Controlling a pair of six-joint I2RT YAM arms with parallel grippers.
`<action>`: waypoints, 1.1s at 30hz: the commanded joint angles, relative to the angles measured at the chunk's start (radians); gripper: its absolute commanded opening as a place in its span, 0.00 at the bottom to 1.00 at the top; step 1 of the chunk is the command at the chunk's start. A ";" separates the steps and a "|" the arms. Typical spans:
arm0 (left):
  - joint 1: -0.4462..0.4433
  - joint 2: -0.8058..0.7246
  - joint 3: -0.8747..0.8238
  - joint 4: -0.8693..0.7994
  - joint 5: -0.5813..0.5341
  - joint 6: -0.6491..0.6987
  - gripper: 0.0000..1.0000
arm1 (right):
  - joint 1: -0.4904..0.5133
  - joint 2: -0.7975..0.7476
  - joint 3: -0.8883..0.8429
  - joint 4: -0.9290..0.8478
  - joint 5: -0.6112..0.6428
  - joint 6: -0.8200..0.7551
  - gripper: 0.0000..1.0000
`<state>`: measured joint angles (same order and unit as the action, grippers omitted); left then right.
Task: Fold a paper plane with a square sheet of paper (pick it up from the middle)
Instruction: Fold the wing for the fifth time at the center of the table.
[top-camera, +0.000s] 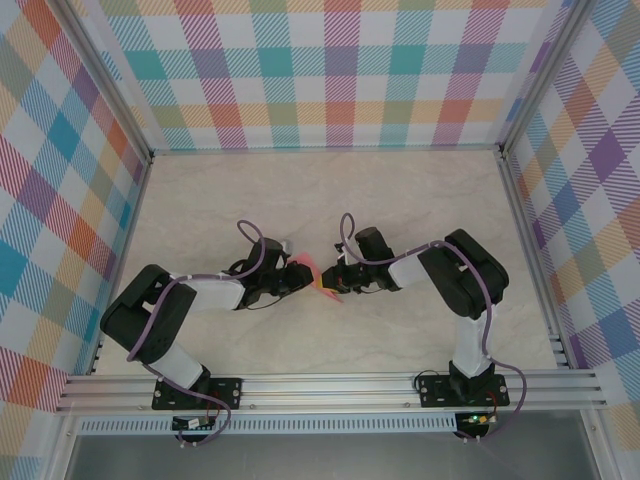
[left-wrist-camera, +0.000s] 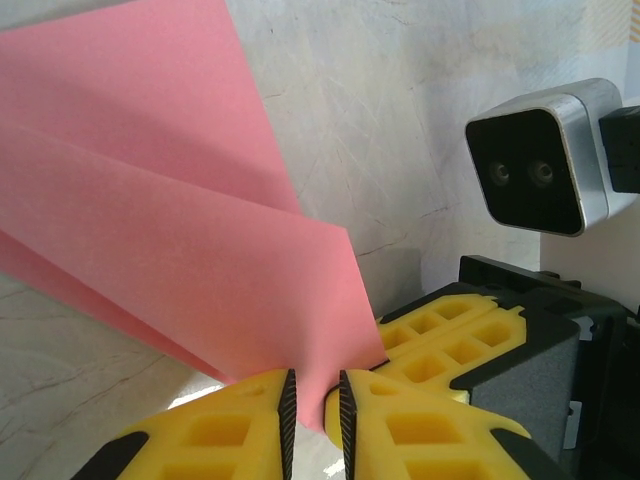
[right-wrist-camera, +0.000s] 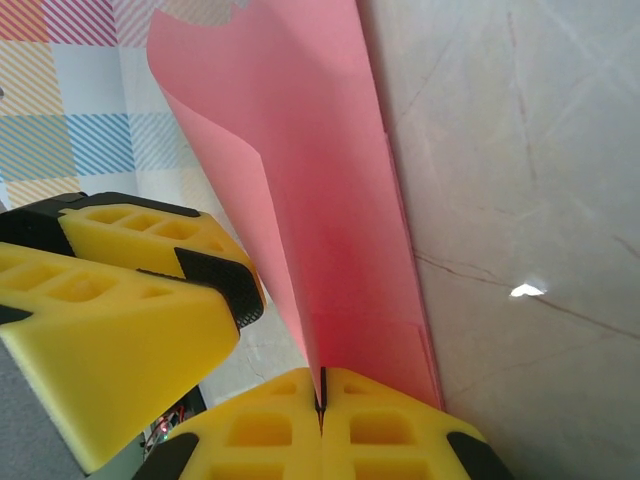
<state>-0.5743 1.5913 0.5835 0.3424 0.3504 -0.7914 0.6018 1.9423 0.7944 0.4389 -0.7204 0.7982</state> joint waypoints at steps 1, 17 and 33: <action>-0.015 0.012 -0.005 0.020 -0.002 0.025 0.21 | -0.005 0.026 0.026 -0.023 -0.029 0.001 0.00; -0.015 0.047 0.006 0.000 -0.031 0.028 0.19 | -0.006 0.046 0.042 -0.076 -0.025 -0.014 0.00; -0.014 0.075 0.031 -0.042 -0.051 0.029 0.18 | -0.005 0.042 0.060 -0.129 -0.023 -0.031 0.06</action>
<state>-0.5747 1.6466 0.5930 0.3408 0.3305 -0.7876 0.6018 1.9652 0.8417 0.3641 -0.7456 0.7967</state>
